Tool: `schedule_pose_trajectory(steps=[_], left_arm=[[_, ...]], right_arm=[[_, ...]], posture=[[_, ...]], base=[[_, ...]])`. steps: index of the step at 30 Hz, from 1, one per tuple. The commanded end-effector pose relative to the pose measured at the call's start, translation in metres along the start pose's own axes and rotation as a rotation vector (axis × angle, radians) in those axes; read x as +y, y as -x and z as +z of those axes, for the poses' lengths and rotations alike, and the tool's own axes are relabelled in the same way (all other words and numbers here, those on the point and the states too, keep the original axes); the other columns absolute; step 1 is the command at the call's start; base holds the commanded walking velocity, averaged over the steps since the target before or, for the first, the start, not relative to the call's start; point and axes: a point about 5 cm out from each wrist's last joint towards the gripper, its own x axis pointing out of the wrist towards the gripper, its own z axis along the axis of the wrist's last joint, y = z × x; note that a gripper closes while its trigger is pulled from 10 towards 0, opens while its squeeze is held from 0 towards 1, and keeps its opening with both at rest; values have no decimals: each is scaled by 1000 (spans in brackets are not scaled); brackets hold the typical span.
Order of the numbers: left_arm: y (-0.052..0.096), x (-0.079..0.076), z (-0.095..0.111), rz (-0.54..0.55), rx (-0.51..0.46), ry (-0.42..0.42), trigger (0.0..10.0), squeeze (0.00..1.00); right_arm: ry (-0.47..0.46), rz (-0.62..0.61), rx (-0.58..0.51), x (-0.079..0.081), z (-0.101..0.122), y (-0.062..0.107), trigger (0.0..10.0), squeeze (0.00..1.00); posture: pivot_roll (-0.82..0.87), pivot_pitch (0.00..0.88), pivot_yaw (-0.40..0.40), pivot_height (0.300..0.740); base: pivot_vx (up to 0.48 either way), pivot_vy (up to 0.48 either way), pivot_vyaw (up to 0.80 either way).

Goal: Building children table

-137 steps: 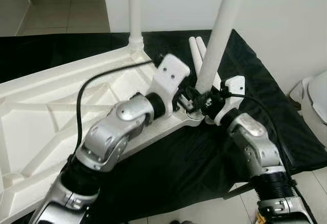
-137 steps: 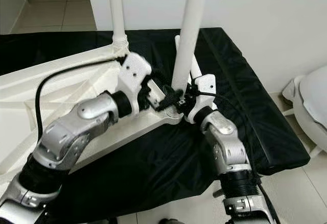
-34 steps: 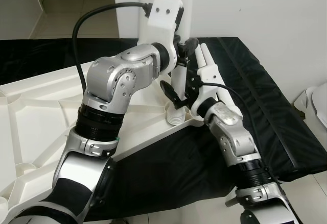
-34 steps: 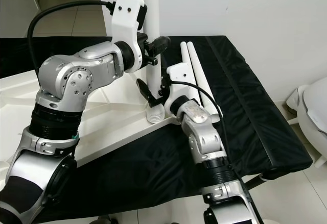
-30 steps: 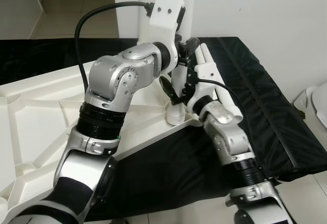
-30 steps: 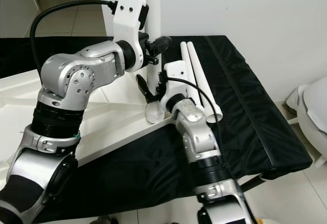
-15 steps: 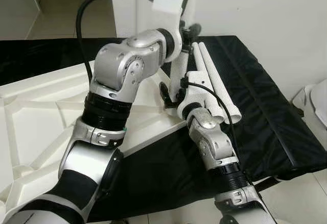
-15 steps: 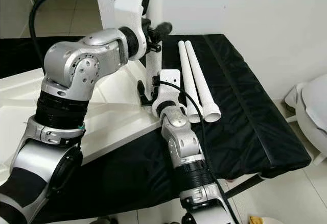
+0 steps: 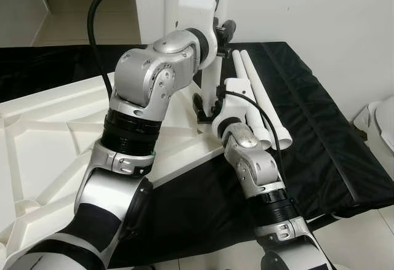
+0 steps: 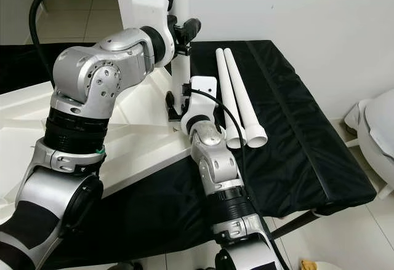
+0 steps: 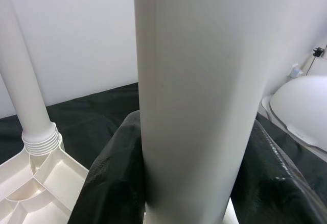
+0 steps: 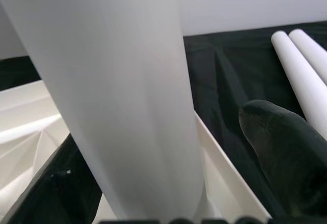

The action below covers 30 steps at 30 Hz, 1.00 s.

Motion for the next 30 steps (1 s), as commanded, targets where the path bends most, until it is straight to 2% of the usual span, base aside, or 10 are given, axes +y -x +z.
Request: schedule_pose_trajectory(steps=[1, 5, 14, 15, 16, 18, 19, 20, 30], left_arm=[[2, -3, 9, 3, -37, -14, 10000, 0], [2, -5, 8, 4, -35, -13, 10000, 0], [1, -6, 8, 2, -35, -16, 10000, 0], [1, -6, 8, 2, -36, -16, 10000, 0], [2, -6, 9, 1, -37, -16, 10000, 0], [2, -6, 9, 1, -37, -16, 10000, 0], [2, -7, 9, 0, -38, -17, 10000, 0], [2, -7, 9, 0, -39, -18, 10000, 0], [2, -8, 12, -3, -54, -44, 10000, 0]], right_arm=[[-40, 19, -22, 13, 9, -2, 10000, 0], [-40, 53, -57, 19, 17, -2, 10000, 0], [-25, 64, -60, 21, 19, -1, 10000, 0], [-23, 69, -61, 22, 19, -1, 5098, 0], [-21, 70, -61, 22, 19, -1, 4588, 0], [-20, 72, -60, 23, 19, -1, 4510, 0], [-19, 72, -56, 23, 18, -1, 1765, 0], [-18, 76, -53, 23, 17, -1, 0, 0], [-16, 79, -25, 23, 13, 0, 0, 0]], posture=[[21, 113, -32, 740], [22, 112, -32, 740], [27, 112, -36, 740], [28, 112, -36, 740], [29, 113, -37, 740], [29, 113, -37, 740], [30, 114, -37, 740], [30, 114, -37, 740], [28, 118, -36, 740]], base=[[0, 0, 0], [0, 0, 0], [0, 0, 0], [0, 0, 0], [0, 0, 0], [0, 0, 0], [0, 0, 0], [0, 0, 0], [0, 0, 0]])
